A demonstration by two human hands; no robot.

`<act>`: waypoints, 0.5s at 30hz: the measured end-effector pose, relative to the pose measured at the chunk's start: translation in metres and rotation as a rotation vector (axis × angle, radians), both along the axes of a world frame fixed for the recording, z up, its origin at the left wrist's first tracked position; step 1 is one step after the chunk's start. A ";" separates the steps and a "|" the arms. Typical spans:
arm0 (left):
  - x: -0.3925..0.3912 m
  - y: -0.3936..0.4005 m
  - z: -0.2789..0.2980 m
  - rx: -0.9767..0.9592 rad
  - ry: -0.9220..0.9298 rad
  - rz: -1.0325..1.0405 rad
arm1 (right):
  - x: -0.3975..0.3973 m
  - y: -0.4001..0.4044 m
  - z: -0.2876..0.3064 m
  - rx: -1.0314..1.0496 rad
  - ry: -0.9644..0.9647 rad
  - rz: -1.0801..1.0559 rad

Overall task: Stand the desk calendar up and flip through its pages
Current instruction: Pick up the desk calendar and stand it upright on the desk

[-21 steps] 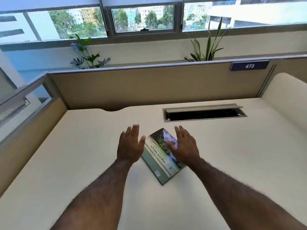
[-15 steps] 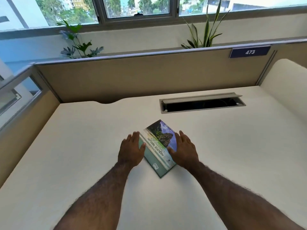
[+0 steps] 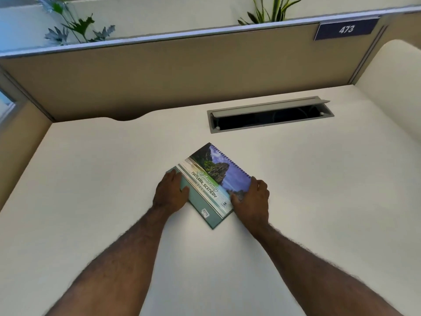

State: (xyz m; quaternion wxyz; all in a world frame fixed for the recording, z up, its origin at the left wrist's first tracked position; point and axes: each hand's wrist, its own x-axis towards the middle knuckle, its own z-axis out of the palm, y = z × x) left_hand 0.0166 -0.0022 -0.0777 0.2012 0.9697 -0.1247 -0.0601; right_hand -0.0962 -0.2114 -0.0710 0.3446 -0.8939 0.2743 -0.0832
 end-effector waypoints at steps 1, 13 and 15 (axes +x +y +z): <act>0.006 -0.001 -0.002 -0.019 0.009 0.016 | 0.001 0.001 0.000 0.089 -0.019 -0.056; 0.049 -0.009 0.011 -0.006 0.119 0.245 | 0.026 -0.012 0.004 0.981 0.004 -0.530; 0.047 -0.006 0.012 -0.012 0.130 0.271 | 0.028 -0.014 0.008 1.059 -0.010 -0.542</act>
